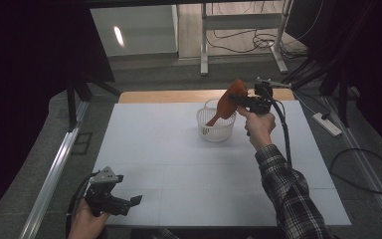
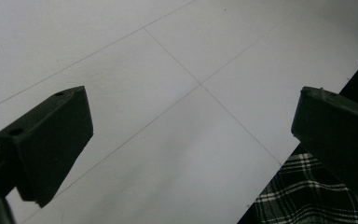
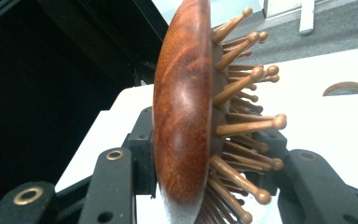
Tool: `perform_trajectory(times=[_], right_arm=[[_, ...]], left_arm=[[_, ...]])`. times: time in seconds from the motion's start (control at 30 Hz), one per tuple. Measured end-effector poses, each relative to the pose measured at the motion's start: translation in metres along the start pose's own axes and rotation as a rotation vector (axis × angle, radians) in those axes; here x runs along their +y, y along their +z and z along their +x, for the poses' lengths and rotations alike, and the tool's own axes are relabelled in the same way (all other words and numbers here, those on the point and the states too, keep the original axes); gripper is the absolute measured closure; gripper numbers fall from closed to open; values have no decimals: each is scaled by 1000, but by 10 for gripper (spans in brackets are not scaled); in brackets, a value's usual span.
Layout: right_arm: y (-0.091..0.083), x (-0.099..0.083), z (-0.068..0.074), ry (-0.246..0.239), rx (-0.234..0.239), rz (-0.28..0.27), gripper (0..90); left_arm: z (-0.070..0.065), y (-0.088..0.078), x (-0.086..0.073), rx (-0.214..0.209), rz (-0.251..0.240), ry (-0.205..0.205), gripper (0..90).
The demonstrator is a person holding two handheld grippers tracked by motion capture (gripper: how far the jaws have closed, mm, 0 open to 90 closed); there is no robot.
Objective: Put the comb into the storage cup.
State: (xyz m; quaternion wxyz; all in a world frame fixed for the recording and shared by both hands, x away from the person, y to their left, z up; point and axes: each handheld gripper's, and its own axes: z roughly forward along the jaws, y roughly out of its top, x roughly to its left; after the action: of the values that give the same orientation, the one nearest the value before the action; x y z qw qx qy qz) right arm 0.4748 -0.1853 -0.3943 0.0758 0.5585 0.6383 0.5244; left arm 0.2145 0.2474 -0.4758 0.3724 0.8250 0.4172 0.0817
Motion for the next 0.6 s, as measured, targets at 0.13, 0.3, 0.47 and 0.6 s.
perform_trajectory(times=[0.13,0.3,0.47,0.6], right_arm=[[3,-3,-2,-2,-6,5,539],[6,-7,-2,-17,-16,10,538],[9,-12,-4,-25,-27,13,536],[9,-15,-8,-11,-24,7,534]], left_arm=[[0,0,0,0,1,0,0],[0,0,0,-1,1,1,0],[0,0,0,0,2,2,0],[0,0,0,0,3,0,0]])
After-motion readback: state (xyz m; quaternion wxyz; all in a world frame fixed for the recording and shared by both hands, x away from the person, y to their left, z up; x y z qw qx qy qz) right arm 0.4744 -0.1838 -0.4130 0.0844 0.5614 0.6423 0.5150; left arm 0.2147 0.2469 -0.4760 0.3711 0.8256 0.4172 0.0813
